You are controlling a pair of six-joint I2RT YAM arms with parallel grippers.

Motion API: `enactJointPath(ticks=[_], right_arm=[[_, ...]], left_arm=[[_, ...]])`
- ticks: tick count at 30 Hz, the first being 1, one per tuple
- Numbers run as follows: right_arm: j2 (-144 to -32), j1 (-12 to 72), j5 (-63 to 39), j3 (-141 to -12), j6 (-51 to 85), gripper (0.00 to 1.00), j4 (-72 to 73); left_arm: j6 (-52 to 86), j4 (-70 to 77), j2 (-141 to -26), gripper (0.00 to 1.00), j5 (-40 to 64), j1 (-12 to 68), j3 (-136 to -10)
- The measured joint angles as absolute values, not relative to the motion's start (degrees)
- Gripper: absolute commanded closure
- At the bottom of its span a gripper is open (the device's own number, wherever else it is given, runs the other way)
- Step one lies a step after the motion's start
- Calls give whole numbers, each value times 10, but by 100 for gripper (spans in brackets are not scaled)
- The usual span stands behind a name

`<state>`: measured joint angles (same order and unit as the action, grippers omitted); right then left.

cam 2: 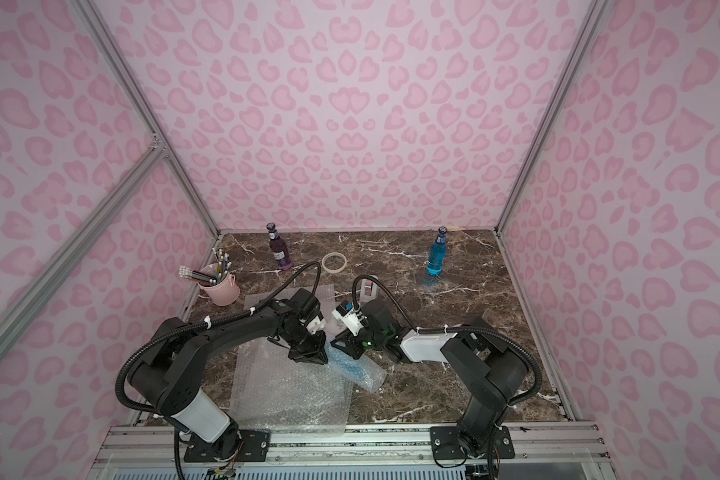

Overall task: Wrap wine bottles in bubble wrap
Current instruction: Stick the tape on the bubble wrap, then pick up the bubble wrap from the bubble wrap.

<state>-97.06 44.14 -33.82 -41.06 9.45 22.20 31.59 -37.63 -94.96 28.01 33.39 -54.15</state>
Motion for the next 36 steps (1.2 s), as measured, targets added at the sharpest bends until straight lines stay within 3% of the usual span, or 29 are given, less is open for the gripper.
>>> enactJointPath(ticks=[8,18,22,25,36], right_arm=[[-930,426,-336,-425,102,33,131],[-989,432,-375,-497,70,17,35],[-1018,456,-360,-533,33,18,-6],[-1037,472,-343,-553,9,23,-30],[-1039,488,-292,-570,-27,58,-75]], left_arm=[[311,-382,-943,83,249,334,-546],[251,-455,-870,59,199,321,-577],[209,-488,-828,40,170,292,-599],[185,-505,-795,28,143,270,-603],[138,-502,-753,21,132,227,-603]])
